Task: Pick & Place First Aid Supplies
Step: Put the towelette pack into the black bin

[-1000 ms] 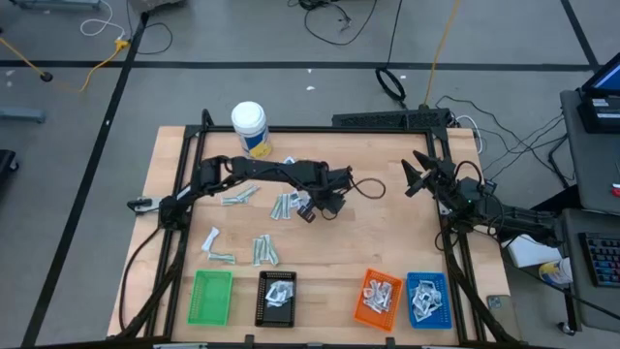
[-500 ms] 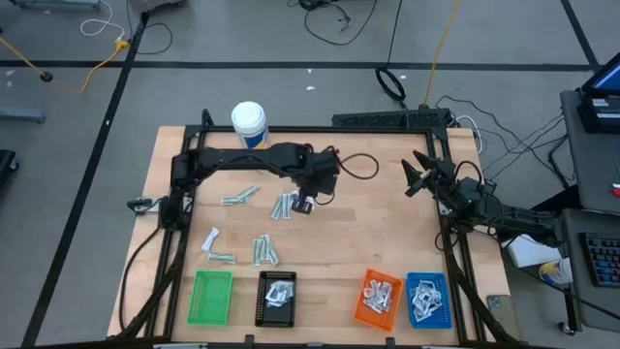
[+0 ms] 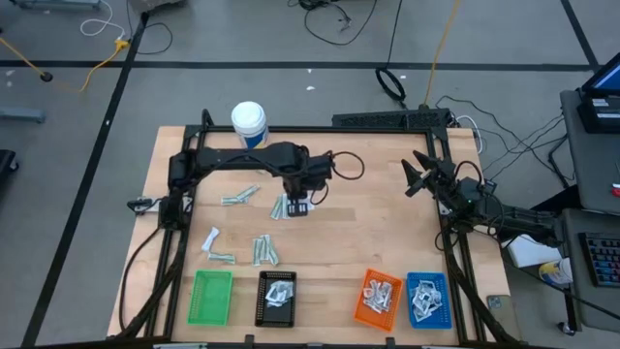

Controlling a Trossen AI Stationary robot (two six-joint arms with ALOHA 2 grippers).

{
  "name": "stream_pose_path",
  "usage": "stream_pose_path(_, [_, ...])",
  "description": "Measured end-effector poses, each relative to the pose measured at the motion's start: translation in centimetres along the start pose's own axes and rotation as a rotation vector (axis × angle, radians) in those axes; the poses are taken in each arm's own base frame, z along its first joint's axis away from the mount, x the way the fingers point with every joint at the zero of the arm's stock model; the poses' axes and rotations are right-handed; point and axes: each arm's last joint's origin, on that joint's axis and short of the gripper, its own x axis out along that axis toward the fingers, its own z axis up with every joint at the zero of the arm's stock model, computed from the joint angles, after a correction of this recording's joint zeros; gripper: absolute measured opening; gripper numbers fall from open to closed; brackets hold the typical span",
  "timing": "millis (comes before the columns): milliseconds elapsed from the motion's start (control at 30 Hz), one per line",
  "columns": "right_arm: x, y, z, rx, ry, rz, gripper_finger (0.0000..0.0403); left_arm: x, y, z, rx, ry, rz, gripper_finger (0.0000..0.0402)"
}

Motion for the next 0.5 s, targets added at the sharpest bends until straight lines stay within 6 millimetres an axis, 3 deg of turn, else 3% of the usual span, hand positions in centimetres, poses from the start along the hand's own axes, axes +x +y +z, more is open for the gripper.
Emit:
stream_pose_path(133, [0.0, 0.0, 0.0, 0.0, 0.0, 0.0, 0.0266, 0.0, -2.0, -0.2, -0.002, 0.027, 0.008, 0.0001])
stream_pose_path(500, [0.0, 0.0, 0.0, 0.0, 0.0, 0.001, 0.0269, -1.6, -13.8, -2.3, 0.057, 0.038, -0.115, 0.0001])
